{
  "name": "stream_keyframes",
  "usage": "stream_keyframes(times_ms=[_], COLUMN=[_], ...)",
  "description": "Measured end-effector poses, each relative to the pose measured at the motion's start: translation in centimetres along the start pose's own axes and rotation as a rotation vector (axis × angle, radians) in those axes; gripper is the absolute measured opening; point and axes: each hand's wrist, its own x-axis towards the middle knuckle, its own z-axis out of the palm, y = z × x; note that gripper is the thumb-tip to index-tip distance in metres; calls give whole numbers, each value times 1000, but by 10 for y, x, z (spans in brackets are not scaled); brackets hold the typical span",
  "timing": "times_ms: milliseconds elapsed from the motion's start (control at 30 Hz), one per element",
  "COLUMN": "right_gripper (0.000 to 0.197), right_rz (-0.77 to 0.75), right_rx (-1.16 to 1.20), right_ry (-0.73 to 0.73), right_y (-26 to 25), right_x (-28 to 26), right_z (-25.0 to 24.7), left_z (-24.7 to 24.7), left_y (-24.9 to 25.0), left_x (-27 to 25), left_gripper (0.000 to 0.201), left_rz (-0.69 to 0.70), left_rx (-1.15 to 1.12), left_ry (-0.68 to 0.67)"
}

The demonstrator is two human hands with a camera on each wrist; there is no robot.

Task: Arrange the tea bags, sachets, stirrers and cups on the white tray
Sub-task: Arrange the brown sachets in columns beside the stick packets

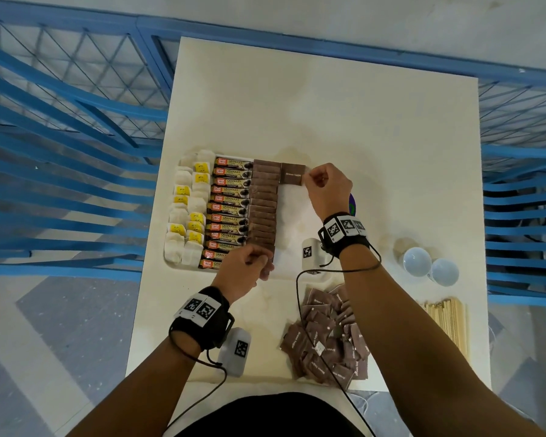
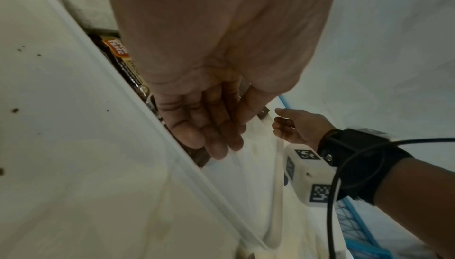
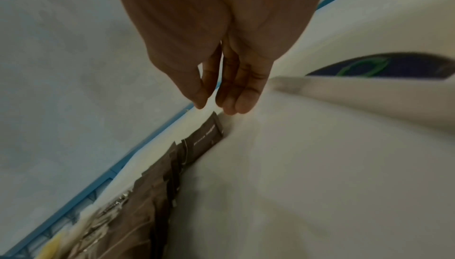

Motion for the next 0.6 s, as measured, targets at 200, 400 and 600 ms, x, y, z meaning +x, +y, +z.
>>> stream_keyframes(times_ms=[200, 400, 600], right_gripper=[5, 2, 27], right_rz=[17, 76, 106], right_rx=[11, -49, -321], right_ry=[-125, -147, -235], right_y=[8, 48, 95], right_x=[-58, -137, -195], right_z=[-46, -86, -113], left_z=[24, 65, 102], left_y=[-8, -35, -44], left_x=[-9, -21, -39], left_gripper=[13, 37, 71], left_rz=[16, 189, 333], left_rx=[70, 417, 736], left_ry=[-125, -206, -125])
